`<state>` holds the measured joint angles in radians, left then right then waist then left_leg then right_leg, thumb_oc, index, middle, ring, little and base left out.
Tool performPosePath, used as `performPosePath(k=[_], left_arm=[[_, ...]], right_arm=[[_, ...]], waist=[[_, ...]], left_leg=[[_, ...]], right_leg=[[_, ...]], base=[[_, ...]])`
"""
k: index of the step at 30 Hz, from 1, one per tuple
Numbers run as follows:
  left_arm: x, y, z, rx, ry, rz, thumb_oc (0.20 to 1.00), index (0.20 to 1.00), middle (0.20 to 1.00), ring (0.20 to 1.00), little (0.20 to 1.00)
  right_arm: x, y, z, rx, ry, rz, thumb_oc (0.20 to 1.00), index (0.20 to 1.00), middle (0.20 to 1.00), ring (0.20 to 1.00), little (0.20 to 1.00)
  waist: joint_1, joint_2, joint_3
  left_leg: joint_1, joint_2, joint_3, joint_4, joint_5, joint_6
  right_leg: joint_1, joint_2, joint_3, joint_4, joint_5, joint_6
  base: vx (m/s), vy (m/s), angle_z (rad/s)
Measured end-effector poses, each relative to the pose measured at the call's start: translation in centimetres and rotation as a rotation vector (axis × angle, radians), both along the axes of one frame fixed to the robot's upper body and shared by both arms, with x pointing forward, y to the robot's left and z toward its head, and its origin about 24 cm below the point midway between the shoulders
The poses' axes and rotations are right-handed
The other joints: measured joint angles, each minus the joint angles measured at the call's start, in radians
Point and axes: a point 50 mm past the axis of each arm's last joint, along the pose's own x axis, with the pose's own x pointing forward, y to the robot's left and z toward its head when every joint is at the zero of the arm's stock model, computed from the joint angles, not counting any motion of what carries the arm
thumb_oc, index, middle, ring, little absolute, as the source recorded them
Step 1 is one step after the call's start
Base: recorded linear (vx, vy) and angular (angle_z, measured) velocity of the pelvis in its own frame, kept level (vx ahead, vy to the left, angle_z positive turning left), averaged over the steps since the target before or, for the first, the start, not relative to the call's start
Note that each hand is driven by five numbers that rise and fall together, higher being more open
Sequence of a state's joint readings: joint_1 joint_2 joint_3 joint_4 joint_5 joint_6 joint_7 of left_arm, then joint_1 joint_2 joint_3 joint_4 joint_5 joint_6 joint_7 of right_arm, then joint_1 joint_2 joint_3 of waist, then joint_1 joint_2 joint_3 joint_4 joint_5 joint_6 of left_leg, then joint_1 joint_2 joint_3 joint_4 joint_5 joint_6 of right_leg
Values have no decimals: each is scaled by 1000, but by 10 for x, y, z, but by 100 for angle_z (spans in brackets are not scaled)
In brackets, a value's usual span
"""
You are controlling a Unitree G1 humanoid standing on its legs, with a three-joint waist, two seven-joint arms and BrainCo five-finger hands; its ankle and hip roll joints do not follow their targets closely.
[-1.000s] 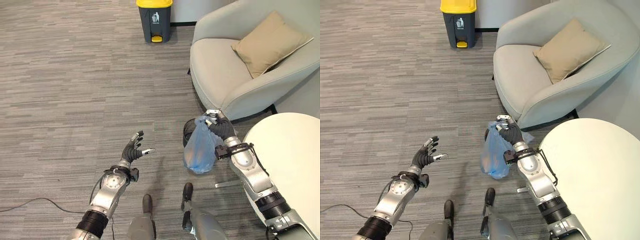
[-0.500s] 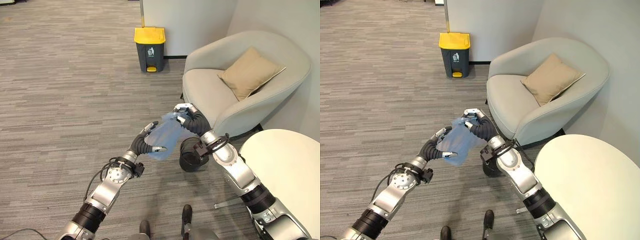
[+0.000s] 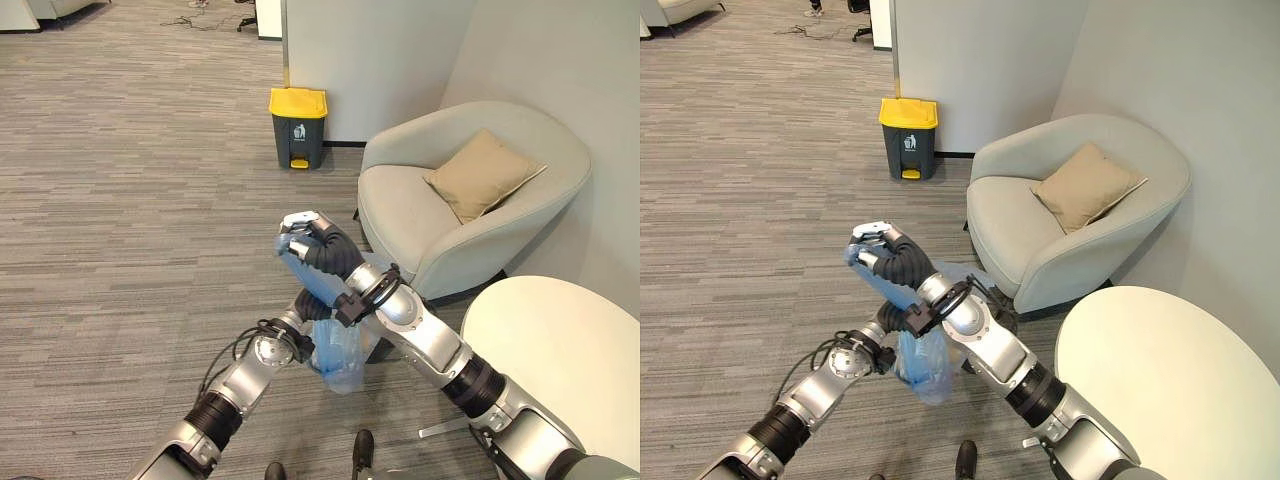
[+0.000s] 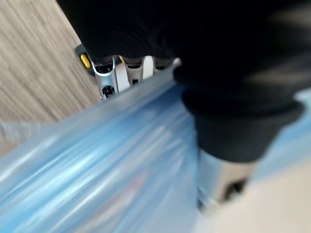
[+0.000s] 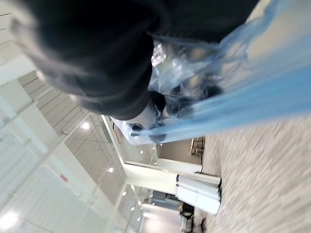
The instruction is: Gather garbage on tea table into small bin, then transfer packed bag to large trash can.
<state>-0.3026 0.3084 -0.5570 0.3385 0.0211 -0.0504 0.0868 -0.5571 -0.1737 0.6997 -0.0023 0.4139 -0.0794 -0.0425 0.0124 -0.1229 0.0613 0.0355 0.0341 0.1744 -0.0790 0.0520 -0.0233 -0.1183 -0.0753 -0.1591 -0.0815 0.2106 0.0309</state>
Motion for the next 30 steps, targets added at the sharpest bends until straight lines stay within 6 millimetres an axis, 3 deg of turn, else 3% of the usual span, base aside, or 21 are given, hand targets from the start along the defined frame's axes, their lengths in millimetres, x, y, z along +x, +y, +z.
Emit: performPosePath(k=[2,6,9,12,13,14,17,24,26,30], left_arm=[[7,-13,12,-16,-36,-24,200,200,200,200,200],[12,-12,19,-22,-60,-14,200,200,200,200,200],[13,-2,17,-17,-53,14,200,200,200,200,200],[12,26,20,-79,-56,133,200,200,200,200,200],[10,32,21,-103,-55,162,200,200,200,200,200],[9,36,23,-113,-65,182,200,200,200,200,200],[-2,48,27,-203,-84,254,200,200,200,200,200],[-25,84,6,-277,-12,442,200,200,200,200,200],[-31,93,1,-273,2,482,200,200,200,200,200],[-53,118,-15,-302,66,602,200,200,200,200,200]], right_arm=[[0,0,1,10,1,-9,200,200,200,200,200],[1,-2,2,10,-7,-18,200,200,200,200,200],[3,-6,0,-2,-10,-27,200,200,200,200,200],[5,-19,-10,-73,-21,-55,231,231,231,231,231],[7,-23,-10,-108,-54,-76,937,937,937,937,937],[9,-28,-9,-141,-90,-103,1000,1000,1000,1000,1000],[15,-50,5,-269,-283,-221,1000,1000,1000,1000,1000],[8,-92,28,-432,-611,-488,1000,1000,1000,1000,1000],[4,-105,23,-445,-606,-550,1000,1000,1000,1000,1000],[-10,-142,-24,-471,-367,-649,1000,1000,1000,1000,1000]], waist=[[-2,-2,-2],[-11,-2,-3],[-10,-1,-3],[-10,-1,-2],[-10,-1,-2],[-9,-1,-2],[-7,1,-2],[-10,8,-1],[-10,11,-1],[-12,21,-1]], left_leg=[[-1,0,1,3,0,0],[1,1,2,4,0,0],[2,4,2,3,1,-1],[14,7,3,1,1,-1],[17,7,3,1,0,-1],[17,7,3,1,0,-1],[21,8,2,0,0,-1],[39,10,3,0,-1,-2],[42,10,3,-1,-3,-5],[51,10,6,-1,-6,-2]], right_leg=[[1,0,-1,0,2,-2],[1,1,1,0,2,-2],[1,2,0,0,2,-2],[13,2,1,0,2,-2],[16,2,0,0,1,-2],[17,2,0,0,1,-2],[22,2,-1,0,1,-2],[38,5,0,-1,-1,-3],[41,5,0,-3,-1,-3],[46,5,3,-6,-7,-4]], base=[[-19,1,0],[-3,1,-1],[0,0,0],[21,-1,0],[0,0,0],[0,0,0],[0,0,0],[0,0,0],[0,0,0],[-11,-10,-4]])
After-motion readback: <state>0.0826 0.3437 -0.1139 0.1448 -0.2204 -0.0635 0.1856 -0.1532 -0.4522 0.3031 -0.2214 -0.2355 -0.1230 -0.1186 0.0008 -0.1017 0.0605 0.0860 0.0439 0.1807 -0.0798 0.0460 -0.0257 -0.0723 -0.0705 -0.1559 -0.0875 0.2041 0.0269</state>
